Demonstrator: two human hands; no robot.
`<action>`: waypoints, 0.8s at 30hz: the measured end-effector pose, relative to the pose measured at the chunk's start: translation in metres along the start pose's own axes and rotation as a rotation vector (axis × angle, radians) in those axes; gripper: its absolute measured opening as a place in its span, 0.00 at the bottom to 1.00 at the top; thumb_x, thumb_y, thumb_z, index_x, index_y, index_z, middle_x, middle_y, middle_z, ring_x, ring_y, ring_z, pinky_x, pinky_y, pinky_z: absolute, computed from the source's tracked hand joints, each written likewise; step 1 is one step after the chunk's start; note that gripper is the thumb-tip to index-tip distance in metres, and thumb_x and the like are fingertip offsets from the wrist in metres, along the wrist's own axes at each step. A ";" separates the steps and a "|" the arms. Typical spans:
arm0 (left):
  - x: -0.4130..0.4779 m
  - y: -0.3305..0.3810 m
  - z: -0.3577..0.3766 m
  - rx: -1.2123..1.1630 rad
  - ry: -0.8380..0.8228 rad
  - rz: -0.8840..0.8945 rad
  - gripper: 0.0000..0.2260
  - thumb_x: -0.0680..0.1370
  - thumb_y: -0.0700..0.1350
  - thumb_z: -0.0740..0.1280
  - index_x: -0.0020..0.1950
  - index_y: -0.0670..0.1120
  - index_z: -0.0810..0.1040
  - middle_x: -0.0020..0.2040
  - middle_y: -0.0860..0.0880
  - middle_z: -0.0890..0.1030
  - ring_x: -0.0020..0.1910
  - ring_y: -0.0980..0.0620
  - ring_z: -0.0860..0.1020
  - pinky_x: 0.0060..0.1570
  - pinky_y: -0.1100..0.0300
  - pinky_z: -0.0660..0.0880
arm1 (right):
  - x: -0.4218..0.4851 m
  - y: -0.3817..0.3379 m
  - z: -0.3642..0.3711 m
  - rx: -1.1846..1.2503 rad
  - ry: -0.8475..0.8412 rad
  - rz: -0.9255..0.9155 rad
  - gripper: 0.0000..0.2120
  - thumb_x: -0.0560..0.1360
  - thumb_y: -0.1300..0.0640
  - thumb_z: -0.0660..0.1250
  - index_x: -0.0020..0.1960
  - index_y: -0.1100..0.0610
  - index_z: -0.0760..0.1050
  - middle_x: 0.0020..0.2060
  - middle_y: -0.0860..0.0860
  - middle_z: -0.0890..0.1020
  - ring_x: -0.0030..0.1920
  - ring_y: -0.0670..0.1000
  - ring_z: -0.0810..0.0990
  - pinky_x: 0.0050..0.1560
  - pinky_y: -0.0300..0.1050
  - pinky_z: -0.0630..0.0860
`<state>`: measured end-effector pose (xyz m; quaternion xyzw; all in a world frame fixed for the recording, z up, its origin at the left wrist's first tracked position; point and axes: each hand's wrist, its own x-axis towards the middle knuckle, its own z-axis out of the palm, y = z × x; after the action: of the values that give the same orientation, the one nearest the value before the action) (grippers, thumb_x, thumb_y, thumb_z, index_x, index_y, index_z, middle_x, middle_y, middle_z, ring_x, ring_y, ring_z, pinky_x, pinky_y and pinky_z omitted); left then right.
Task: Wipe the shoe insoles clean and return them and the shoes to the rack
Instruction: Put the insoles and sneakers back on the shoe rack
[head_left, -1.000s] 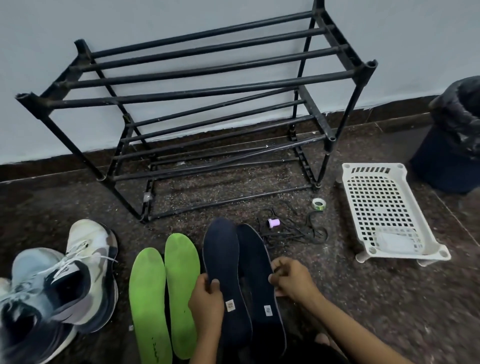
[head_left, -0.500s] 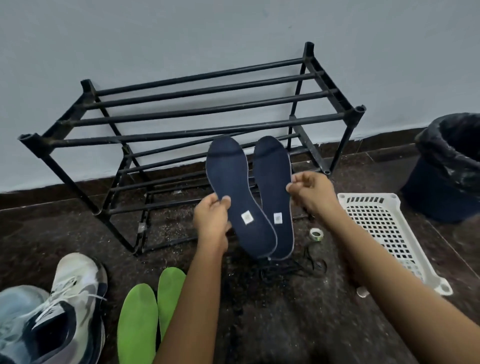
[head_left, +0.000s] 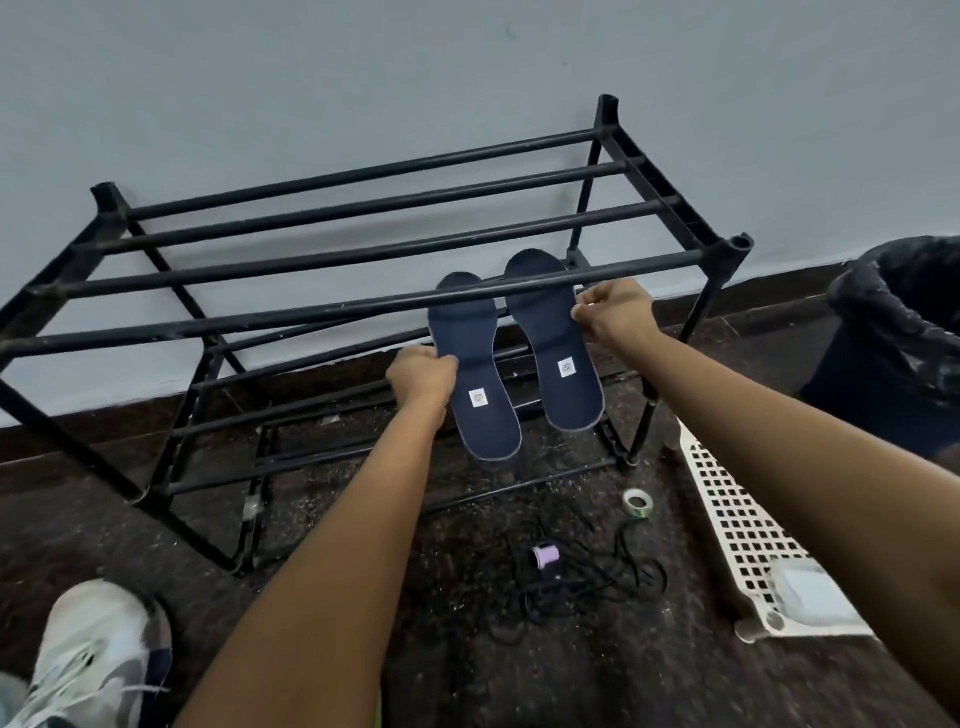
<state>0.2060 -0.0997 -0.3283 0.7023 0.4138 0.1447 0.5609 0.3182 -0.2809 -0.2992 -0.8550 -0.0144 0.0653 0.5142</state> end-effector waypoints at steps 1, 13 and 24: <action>0.005 0.001 0.002 0.000 -0.005 0.015 0.09 0.72 0.38 0.70 0.34 0.43 0.72 0.35 0.44 0.75 0.36 0.49 0.76 0.44 0.43 0.80 | 0.005 0.002 0.003 -0.010 0.006 0.006 0.09 0.70 0.67 0.68 0.33 0.59 0.75 0.32 0.56 0.77 0.35 0.51 0.76 0.45 0.48 0.80; 0.019 0.015 0.008 0.321 0.060 0.083 0.14 0.77 0.47 0.67 0.35 0.44 0.68 0.36 0.48 0.73 0.35 0.47 0.73 0.25 0.62 0.61 | 0.006 0.003 0.008 -0.101 0.128 -0.006 0.03 0.71 0.62 0.71 0.39 0.62 0.79 0.36 0.55 0.80 0.36 0.51 0.79 0.45 0.44 0.81; -0.035 -0.005 -0.048 0.211 0.121 0.287 0.14 0.81 0.50 0.61 0.63 0.45 0.75 0.48 0.50 0.79 0.48 0.48 0.78 0.43 0.61 0.67 | -0.114 -0.005 0.036 -0.023 0.225 -0.375 0.08 0.74 0.60 0.66 0.52 0.59 0.78 0.40 0.50 0.80 0.37 0.43 0.76 0.39 0.25 0.69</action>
<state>0.1498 -0.0936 -0.3080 0.7990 0.3551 0.2211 0.4319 0.2013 -0.2579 -0.3007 -0.8452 -0.1165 -0.1276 0.5058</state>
